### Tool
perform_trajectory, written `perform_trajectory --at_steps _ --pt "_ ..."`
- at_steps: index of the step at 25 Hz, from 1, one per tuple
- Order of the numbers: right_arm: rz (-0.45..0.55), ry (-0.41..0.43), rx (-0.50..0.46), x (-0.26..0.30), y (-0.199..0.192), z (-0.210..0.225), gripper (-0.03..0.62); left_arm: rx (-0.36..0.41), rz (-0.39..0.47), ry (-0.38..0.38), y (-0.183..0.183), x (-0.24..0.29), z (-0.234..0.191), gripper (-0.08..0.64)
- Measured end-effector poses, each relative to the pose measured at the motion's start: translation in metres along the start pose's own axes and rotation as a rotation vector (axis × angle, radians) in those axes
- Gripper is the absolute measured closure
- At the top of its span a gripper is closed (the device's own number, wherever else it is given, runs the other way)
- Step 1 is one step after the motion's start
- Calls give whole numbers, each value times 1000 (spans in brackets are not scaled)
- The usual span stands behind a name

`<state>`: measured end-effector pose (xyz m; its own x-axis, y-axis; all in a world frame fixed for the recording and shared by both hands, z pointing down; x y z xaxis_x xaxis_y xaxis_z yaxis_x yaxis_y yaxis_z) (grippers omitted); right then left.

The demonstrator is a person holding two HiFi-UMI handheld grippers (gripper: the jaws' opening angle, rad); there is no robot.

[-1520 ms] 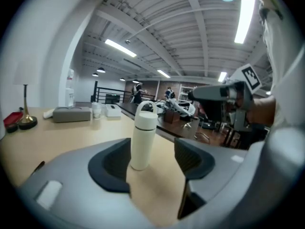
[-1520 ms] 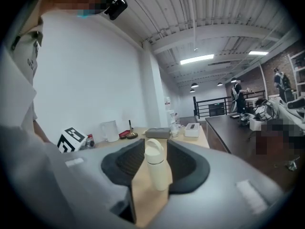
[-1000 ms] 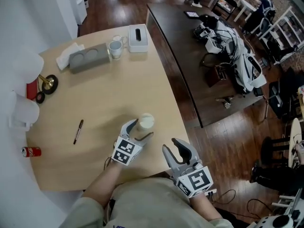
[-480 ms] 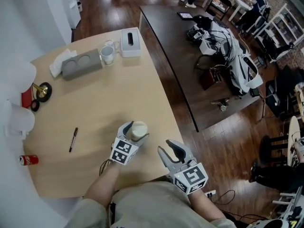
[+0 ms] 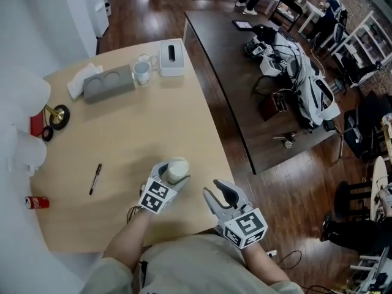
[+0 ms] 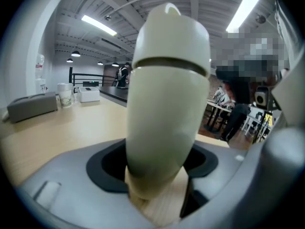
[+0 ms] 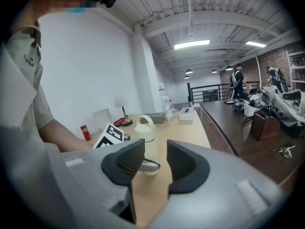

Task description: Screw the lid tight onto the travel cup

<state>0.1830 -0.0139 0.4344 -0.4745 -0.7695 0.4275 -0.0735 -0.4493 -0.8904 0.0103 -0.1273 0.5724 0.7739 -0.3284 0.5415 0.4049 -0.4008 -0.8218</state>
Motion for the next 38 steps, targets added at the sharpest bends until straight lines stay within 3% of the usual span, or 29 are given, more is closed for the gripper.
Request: perform_trajectory --at_steps 6,10,15,21,26,29,33,38 --pt "50 58 7 11 5 -4 457 -34 -4 32 18 -44 3 229" --pt "81 116 8 17 11 -8 457 -108 -9 21 31 -76 7 229" --pt "112 228 41 24 20 -15 457 -229 -40 -75 35 -117 17 229" --pt "115 439 76 34 42 -32 457 -388 -57 -236 26 -162 39 229" --pt "121 599 51 39 70 -55 457 -372 -106 -285 15 -183 54 229" --pt "119 667 4 39 88 -76 402 -366 -124 -293 7 -192 56 229" --pt "100 722 -43 38 102 -102 353 -354 -144 -318 -2 -202 55 229" --pt "58 763 -54 40 100 -119 319 -274 -199 -364 -4 -202 61 229"
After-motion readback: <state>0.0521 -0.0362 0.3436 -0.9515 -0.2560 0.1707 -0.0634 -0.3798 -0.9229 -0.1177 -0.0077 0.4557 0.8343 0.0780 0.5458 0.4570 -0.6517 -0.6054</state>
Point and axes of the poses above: the fingertips, and each gripper's own axes: x forward along the fingers, z to its right, y out of its top, the point moved 10 cm from there along -x, backward along the fingers, and after that the axes turned 2 degrees about -z, right-handed, at the moved point
